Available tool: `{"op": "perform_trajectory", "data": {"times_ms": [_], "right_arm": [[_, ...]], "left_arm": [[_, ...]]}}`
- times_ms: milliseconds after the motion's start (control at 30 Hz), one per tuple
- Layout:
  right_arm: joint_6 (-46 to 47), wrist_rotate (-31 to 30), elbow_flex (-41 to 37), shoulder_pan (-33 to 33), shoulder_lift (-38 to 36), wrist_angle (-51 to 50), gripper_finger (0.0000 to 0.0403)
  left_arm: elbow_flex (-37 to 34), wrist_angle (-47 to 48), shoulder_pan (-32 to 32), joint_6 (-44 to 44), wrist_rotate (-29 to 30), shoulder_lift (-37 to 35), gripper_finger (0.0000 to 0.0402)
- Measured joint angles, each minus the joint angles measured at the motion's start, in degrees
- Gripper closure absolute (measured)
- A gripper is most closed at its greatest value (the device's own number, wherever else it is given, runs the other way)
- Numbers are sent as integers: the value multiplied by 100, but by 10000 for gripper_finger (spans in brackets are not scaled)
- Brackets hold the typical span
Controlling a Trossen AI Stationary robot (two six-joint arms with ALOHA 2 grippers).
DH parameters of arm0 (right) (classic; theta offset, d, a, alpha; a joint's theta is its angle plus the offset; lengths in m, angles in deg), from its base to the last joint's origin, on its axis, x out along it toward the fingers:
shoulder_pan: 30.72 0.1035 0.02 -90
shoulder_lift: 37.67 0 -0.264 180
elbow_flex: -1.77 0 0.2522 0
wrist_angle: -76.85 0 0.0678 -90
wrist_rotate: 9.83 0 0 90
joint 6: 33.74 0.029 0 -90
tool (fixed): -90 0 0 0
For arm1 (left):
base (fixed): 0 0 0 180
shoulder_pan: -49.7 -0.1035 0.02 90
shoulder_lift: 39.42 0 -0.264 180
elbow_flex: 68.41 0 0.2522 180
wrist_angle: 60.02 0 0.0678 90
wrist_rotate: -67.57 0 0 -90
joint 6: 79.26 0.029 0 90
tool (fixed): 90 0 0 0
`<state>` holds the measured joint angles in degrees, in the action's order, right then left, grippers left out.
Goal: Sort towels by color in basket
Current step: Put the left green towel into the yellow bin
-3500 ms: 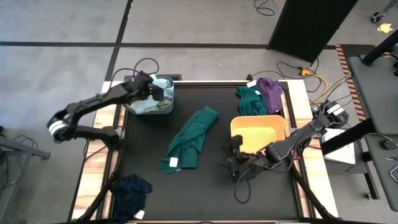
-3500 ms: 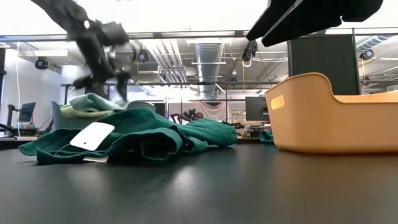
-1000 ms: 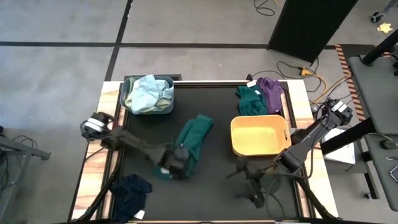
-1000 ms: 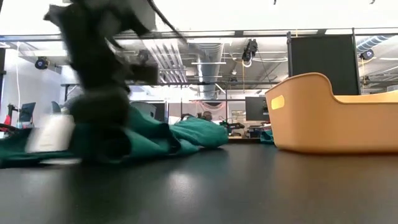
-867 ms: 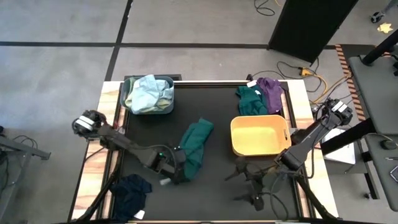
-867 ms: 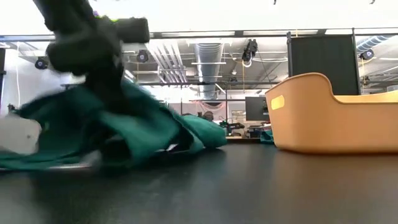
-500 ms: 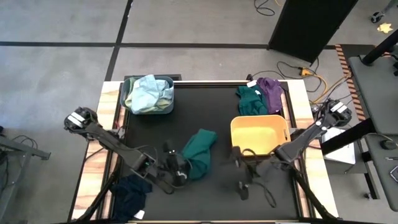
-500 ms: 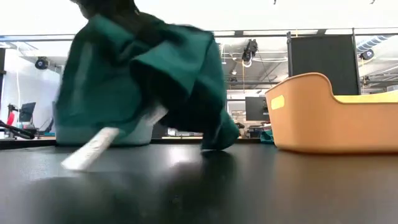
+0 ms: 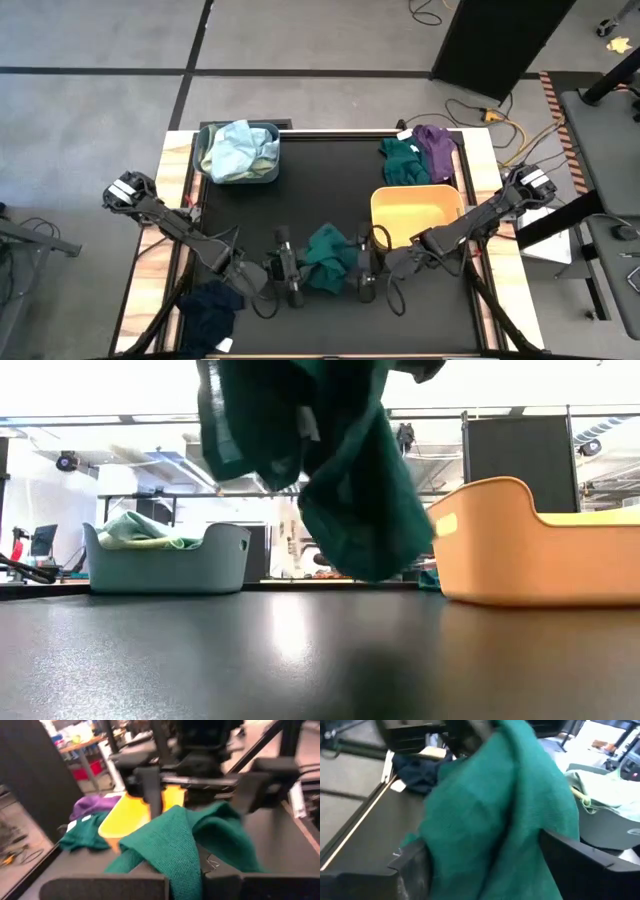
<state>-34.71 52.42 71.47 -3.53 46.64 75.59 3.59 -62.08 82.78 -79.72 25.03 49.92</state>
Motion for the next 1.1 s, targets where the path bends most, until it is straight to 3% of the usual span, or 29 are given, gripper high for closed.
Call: {"op": "perform_trajectory", "data": {"times_ms": [167,433,633,767,1000,1100], "right_arm": [[-7,-96,0,-14,24,367,167],[92,-108,0,-93,-43,161,374],[50,-158,29,-98,-364,-355,391],[47,-380,203,-82,-930,-1415,392],[-54,-563,954,-82,-2150,-3731,393],[29,-585,1509,-88,-2566,-4867,393]], "left_arm": [[2,-652,-104,353,-214,42,401],[13,-668,-522,91,-317,46,401],[22,175,-583,-924,-453,-236,341],[24,1823,-461,-2167,-537,-673,266],[23,4658,-248,-4797,-1356,-1380,138],[23,5416,-102,-5613,-1763,-1540,101]]}}
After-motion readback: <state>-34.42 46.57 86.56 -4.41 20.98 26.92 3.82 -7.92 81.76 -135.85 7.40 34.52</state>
